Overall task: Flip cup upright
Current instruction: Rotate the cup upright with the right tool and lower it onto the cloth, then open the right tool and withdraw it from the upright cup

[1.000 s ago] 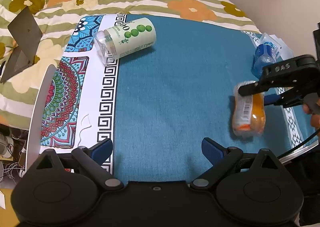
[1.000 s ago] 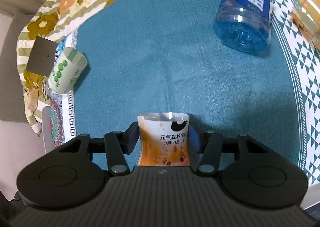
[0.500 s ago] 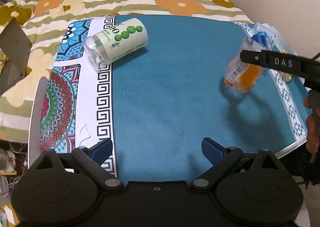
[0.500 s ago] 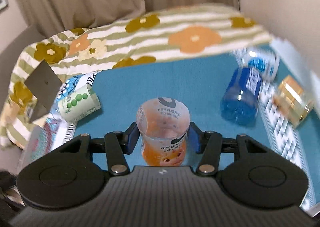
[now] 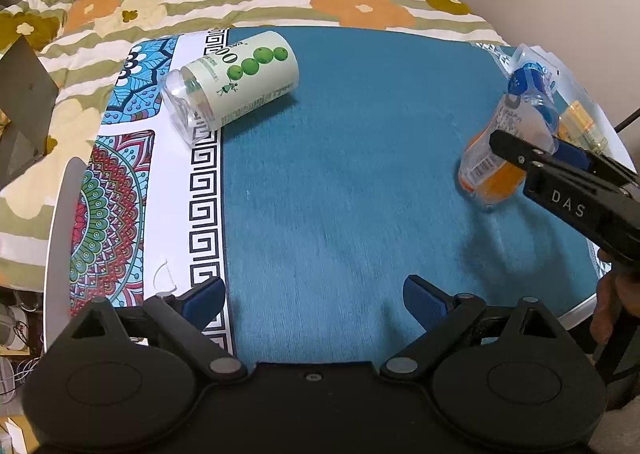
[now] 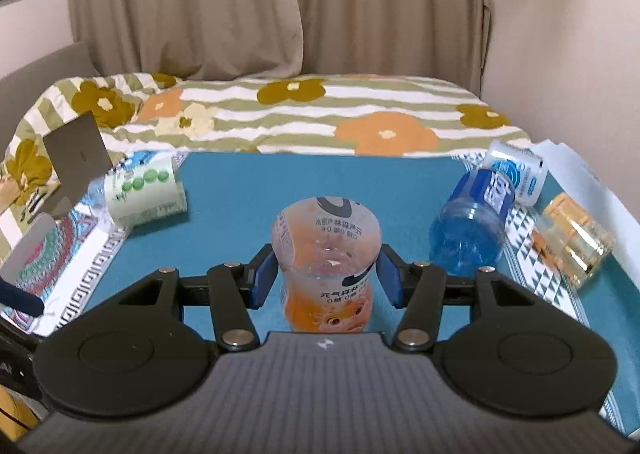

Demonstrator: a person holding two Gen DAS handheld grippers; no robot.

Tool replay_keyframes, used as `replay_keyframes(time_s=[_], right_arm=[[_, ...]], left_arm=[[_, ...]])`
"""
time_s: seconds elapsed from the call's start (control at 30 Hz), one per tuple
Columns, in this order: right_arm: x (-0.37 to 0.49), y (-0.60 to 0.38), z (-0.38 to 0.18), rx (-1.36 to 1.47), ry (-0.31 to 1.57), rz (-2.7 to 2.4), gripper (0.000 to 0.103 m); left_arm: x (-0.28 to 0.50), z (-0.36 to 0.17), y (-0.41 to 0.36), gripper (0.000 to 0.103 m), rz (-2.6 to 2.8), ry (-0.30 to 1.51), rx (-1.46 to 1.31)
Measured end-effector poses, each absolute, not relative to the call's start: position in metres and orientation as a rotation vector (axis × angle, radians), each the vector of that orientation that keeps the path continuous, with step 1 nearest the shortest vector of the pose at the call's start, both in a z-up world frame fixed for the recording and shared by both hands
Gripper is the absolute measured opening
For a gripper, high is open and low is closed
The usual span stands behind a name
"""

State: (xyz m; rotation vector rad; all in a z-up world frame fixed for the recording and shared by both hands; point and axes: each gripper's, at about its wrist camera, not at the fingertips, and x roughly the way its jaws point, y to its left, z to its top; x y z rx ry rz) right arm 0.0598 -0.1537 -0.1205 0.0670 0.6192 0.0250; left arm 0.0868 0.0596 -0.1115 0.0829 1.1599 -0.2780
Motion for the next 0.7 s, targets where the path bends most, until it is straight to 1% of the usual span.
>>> replay_keyframes(time_s=[0.17,0.23,0.3,0.37,0.57,0.7], right_arm=[[0.057,-0.155,-0.124,0.081,0.614,0.023,0.071],[0.058,-0.155,-0.124,0.088,0.62,0.023,0.078],[0.057,-0.154,-0.123,0.096,0.621,0.017,0.094],[0.056,-0.156,-0.122,0.107,0.62,0.01,0.103],[0.058,-0.164,-0.108,0.127,0.66,0.026,0.103],[0.055,-0.174,-0.083,0.143,0.699,0.043,0.103]], left_arm=[[0.085,-0.113,0.061,0.098,-0.272,1.164,0.081],[0.084,-0.112,0.061,0.098,-0.269,1.162,0.082],[0.084,-0.11,0.061,0.098,-0.266,1.159,0.081],[0.083,-0.108,0.061,0.098,-0.263,1.154,0.08],[0.078,-0.087,0.057,0.098,-0.241,1.11,0.075],[0.072,-0.063,0.051,0.098,-0.219,1.053,0.065]])
